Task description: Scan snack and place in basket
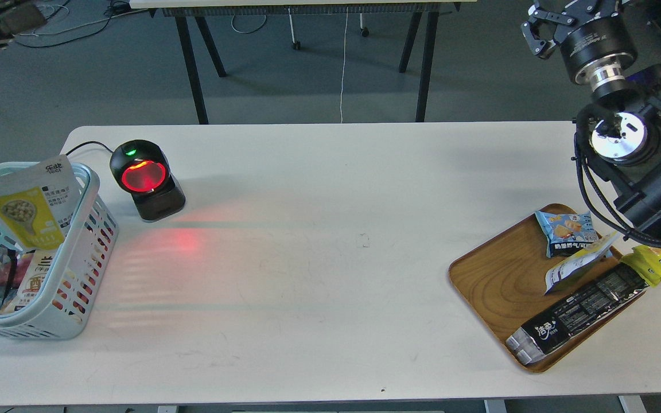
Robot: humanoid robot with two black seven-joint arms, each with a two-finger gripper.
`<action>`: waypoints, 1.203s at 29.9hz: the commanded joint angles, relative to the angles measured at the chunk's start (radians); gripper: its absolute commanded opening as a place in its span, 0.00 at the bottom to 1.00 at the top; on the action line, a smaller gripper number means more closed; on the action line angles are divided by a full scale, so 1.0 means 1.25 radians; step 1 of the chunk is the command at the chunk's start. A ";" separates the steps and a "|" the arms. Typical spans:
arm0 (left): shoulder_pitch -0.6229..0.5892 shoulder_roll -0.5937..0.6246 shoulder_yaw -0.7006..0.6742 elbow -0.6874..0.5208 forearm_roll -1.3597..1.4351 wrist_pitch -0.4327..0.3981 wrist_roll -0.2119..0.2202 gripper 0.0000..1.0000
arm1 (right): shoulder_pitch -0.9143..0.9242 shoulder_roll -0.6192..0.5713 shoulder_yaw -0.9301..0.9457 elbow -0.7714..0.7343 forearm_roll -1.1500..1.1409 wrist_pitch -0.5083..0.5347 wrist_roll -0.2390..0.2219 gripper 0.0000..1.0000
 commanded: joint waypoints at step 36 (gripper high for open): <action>0.025 -0.686 -0.175 0.700 -0.917 -0.073 0.126 1.00 | -0.050 0.044 0.157 -0.075 0.009 0.110 -0.096 0.99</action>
